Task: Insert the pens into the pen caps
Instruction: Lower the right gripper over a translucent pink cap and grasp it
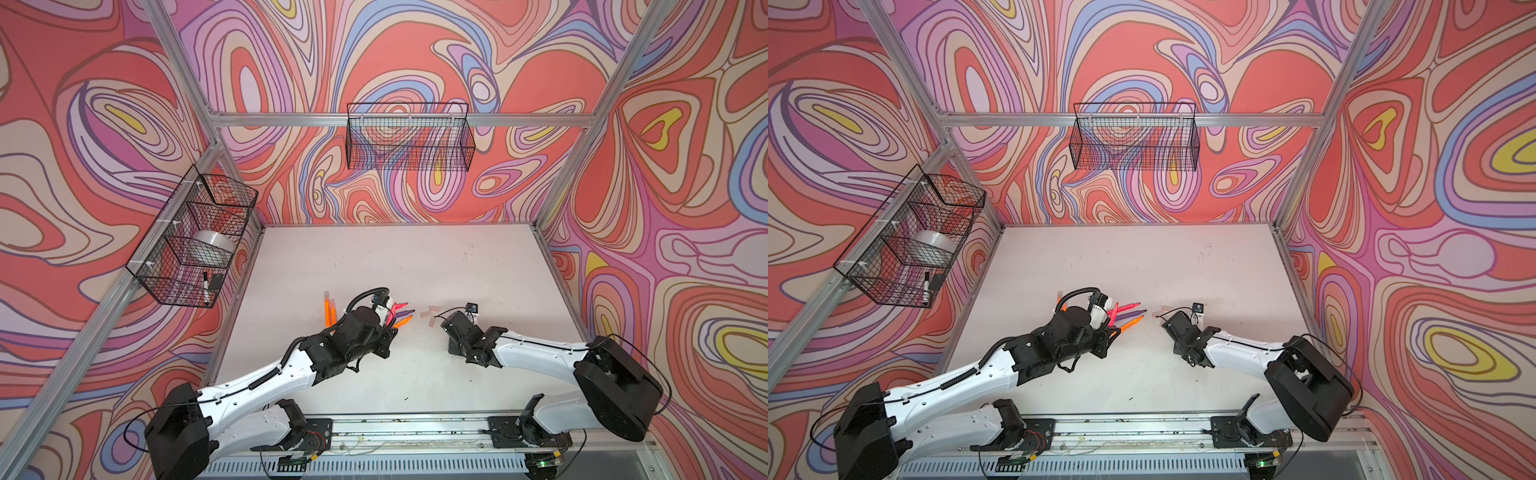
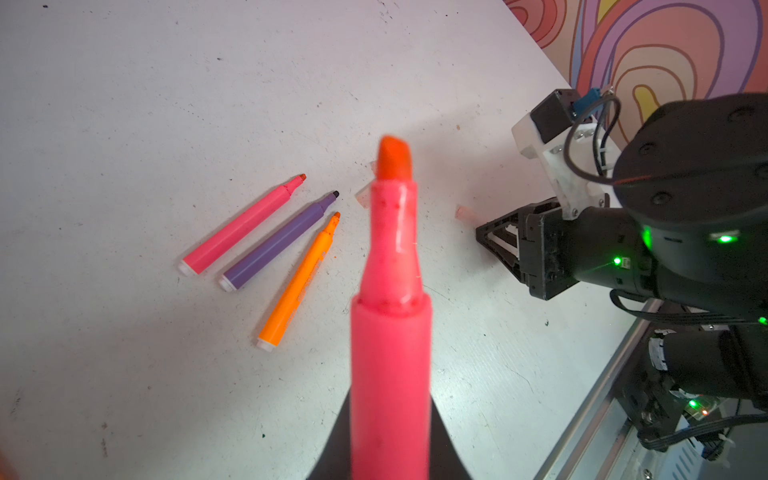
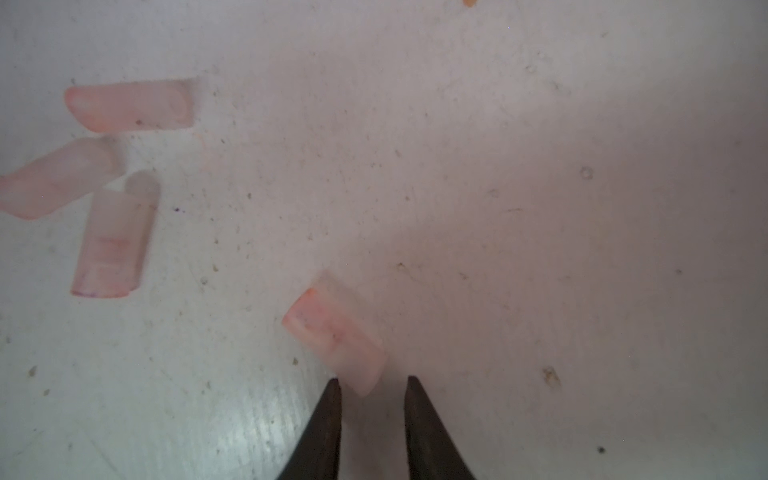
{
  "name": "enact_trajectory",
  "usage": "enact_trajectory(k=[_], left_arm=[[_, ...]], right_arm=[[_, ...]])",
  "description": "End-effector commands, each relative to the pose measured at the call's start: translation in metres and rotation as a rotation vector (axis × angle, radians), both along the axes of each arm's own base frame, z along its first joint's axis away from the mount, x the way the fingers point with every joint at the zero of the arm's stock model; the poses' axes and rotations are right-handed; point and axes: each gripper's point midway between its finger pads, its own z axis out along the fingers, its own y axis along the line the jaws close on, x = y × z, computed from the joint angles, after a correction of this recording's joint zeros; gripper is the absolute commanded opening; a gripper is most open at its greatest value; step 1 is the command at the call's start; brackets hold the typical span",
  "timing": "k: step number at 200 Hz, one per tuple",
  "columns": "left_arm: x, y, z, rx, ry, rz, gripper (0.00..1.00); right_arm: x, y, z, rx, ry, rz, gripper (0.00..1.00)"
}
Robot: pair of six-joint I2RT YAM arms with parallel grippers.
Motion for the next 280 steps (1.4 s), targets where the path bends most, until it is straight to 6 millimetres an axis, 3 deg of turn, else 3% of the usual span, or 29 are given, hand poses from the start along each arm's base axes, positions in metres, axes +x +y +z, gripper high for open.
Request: enact_trajectory(k=[1,53,160,198,236,255,280], left_arm=[[0.000,-0.002,0.014,-0.017,-0.021,-0.006,0.00],[-0.001,-0.001,0.015,-0.020,-0.021,-0.007,0.00],[-0.002,0.004,0.023,-0.033,-0.044,0.004,0.00],[-0.003,0.004,0.024,-0.035,-0.045,0.003,0.00],[-0.002,0.004,0.024,-0.035,-0.045,0.004,0.00],[-0.002,0.004,0.023,-0.031,-0.045,0.004,0.00],[-0.001,0.006,0.024,-0.030,-0.050,0.010,0.00]], right_arm=[[-0.011,-0.013,-0.007,-0.029,0.036,-0.034,0.22],[-0.007,-0.017,-0.010,-0.067,0.033,-0.054,0.20],[0.029,-0.017,-0.004,-0.091,0.001,-0.072,0.18],[0.033,-0.018,0.024,-0.052,-0.073,-0.085,0.16],[0.041,-0.007,0.057,0.033,-0.158,-0.050,0.26],[0.046,0.002,0.061,0.054,-0.159,-0.027,0.31],[0.051,0.011,0.047,0.041,-0.113,-0.004,0.33]])
